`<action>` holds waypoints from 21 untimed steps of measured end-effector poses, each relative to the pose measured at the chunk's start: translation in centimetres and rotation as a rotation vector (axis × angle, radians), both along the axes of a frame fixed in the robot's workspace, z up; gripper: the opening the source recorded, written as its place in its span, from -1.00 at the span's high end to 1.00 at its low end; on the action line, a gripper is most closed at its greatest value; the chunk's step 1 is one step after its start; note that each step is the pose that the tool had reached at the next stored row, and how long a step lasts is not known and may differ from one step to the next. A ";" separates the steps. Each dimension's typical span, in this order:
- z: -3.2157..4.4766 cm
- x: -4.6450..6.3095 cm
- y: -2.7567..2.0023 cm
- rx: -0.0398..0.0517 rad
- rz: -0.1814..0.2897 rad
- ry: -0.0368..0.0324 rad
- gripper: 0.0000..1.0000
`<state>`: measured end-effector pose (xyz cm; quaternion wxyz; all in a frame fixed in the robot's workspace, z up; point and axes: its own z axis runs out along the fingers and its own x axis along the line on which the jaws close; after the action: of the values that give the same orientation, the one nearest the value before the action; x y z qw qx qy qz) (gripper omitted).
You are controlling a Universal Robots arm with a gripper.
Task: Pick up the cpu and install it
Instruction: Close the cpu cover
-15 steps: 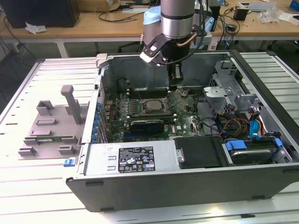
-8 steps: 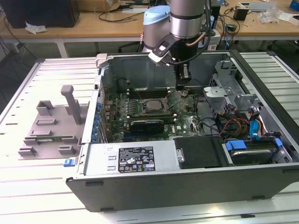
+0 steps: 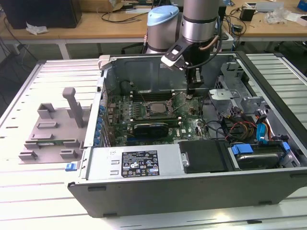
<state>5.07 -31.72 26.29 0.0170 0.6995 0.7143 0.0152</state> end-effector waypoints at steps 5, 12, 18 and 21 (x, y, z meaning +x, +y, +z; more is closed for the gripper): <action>-1.07 0.2 0.00 0.0000 -0.001 0.0000 0.79; -2.33 0.3 0.01 -0.0002 -0.002 0.0001 0.79; -2.36 -0.1 0.08 0.0001 -0.002 -0.0001 0.79; -2.35 -0.4 0.20 -0.0001 -0.002 -0.0004 0.79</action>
<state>4.65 -31.52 23.94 0.0172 0.7003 0.7134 0.0153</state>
